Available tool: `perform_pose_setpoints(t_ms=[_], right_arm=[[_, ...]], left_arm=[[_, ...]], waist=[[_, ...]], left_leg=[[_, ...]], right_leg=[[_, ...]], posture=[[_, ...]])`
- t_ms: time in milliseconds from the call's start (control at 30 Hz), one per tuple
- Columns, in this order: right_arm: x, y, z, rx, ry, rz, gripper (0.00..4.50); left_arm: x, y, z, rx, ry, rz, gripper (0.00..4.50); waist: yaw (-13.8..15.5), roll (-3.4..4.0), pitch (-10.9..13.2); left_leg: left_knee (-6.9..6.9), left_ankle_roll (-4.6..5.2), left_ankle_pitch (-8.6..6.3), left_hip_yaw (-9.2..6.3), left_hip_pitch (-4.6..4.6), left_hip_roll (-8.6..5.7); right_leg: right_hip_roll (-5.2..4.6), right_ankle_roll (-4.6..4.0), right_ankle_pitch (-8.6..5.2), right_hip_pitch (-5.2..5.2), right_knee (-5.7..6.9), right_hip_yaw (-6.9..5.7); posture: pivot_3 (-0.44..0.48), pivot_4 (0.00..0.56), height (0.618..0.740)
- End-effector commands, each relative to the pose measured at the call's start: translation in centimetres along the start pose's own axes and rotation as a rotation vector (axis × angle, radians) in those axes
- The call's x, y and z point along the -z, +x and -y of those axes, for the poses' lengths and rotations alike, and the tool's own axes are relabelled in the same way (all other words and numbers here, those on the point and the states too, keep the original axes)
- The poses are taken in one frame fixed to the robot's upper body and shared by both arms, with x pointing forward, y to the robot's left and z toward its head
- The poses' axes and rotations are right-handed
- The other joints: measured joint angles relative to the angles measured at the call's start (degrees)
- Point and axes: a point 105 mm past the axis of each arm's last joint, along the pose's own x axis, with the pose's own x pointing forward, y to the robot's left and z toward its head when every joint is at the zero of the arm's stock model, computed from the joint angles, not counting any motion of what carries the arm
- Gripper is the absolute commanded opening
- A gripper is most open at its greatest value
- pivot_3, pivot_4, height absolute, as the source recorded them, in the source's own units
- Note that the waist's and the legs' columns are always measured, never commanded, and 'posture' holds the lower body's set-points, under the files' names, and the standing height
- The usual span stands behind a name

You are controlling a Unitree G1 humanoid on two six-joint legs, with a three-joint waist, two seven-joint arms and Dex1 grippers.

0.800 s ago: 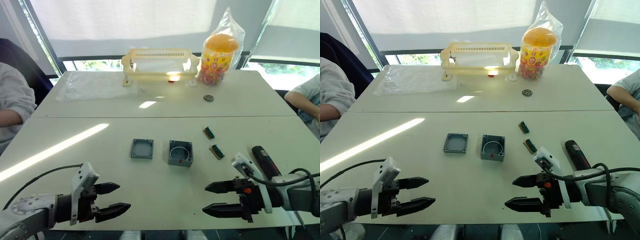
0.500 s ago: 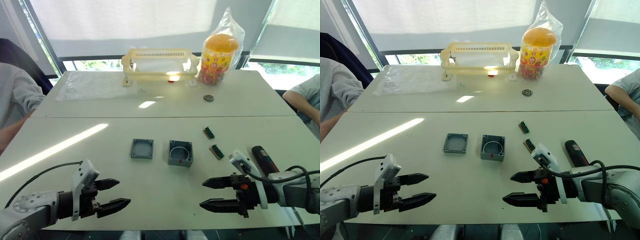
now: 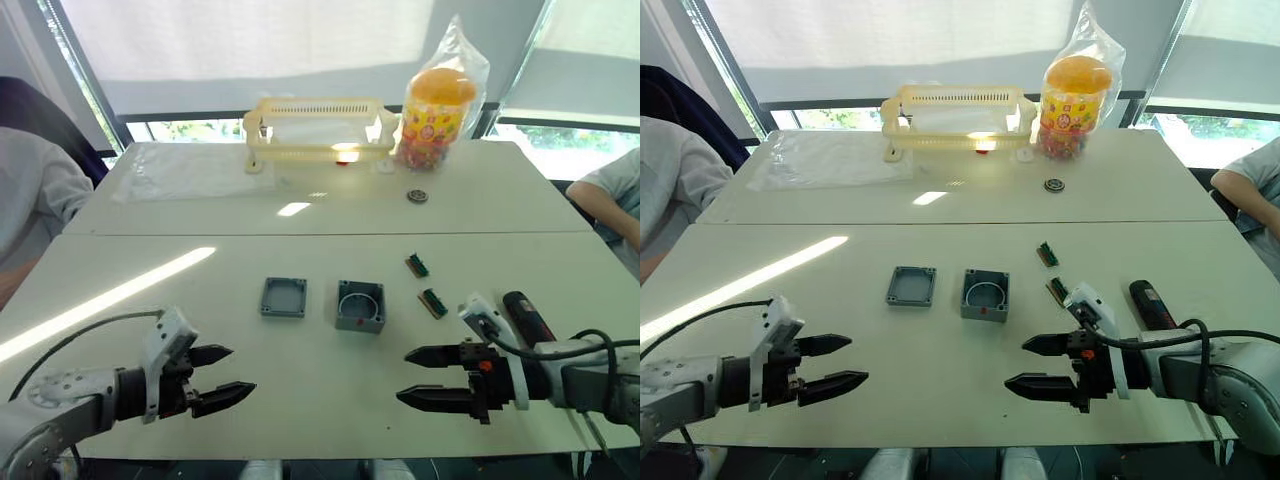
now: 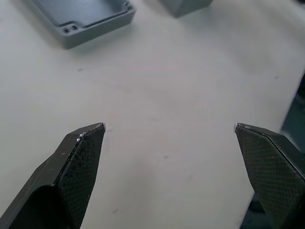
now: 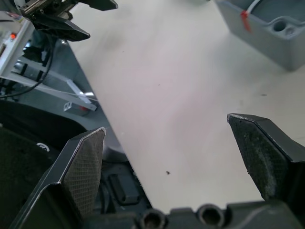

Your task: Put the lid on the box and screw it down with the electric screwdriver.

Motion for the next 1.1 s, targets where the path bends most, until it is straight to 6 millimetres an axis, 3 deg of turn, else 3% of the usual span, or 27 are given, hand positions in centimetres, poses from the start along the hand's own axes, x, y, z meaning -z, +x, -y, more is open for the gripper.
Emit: perform_pose_setpoints(t_ms=[33, 167, 267, 367, 500, 667, 1100], right_arm=[[-1.5, -1.5, -0.2, 0.020, -0.017, 0.023, 4.50], [-2.4, -2.1, -0.9, 0.028, -0.019, 0.040, 4.50], [-2.6, -1.8, -1.6, 0.038, -0.036, 0.066, 4.50], [-2.2, -1.1, -1.6, 0.066, -0.033, 0.084, 4.50], [-1.3, -0.3, -1.5, 0.110, -0.023, 0.105, 4.50], [-1.2, 0.0, -1.6, 0.163, -0.016, 0.156, 4.50], [-1.5, 0.8, -2.2, 0.217, -0.006, 0.223, 4.50]], left_arm=[[-3.1, -0.6, -1.0, 0.026, 0.115, -0.039, 4.47], [-8.1, 0.1, -0.8, 0.145, 0.282, -0.046, 4.47], [-12.9, 2.9, 0.5, 0.273, 0.456, -0.044, 4.47], [-15.5, 5.9, 2.1, 0.379, 0.544, -0.041, 4.47], [-15.4, 10.0, 4.2, 0.489, 0.647, -0.127, 4.47], [-14.5, 13.4, 6.1, 0.564, 0.720, -0.219, 4.47], [-12.9, 16.3, 6.9, 0.578, 0.787, -0.325, 4.47]], waist=[[-0.2, -0.02, 0.0], [-0.2, -0.05, 0.0], [0.1, -0.12, 0.0], [-0.1, -0.15, 0.0], [-1.0, -0.14, 0.1], [-1.6, -0.13, 0.1], [-1.4, -0.13, 0.1]], left_leg=[[0.01, 0.00, 0.00, -0.01, 0.00, -0.01], [-0.03, 0.00, 0.00, 0.05, -0.08, -0.02], [0.00, 0.01, 0.01, -0.02, -0.07, -0.08], [0.01, 0.01, 0.01, -0.13, -0.02, -0.12], [-0.02, 0.03, 0.00, -0.07, -0.04, -0.16], [-0.04, 0.07, 0.00, -0.26, -0.06, -0.11], [0.01, 0.07, 0.00, -0.27, -0.06, -0.11]], right_leg=[[-0.01, 0.00, -0.01, 0.01, 0.01, -0.01], [-0.01, 0.04, -0.01, -0.04, -0.06, 0.02], [0.02, 0.09, 0.00, 0.02, 0.00, -0.01], [0.03, 0.31, 0.01, 0.21, -0.02, -0.07], [0.01, 0.50, -0.02, 0.11, 0.05, 0.05], [0.10, 0.61, 0.02, -0.05, 0.32, -0.03], [0.09, 0.62, 0.02, -0.02, 0.35, -0.02]], posture=[[0.000, 0.150, 0.740], [0.000, 0.150, 0.740], [0.000, 0.150, 0.740], [0.000, 0.150, 0.740], [0.000, 0.150, 0.740], [0.000, 0.150, 0.740], [0.000, 0.150, 0.740]])
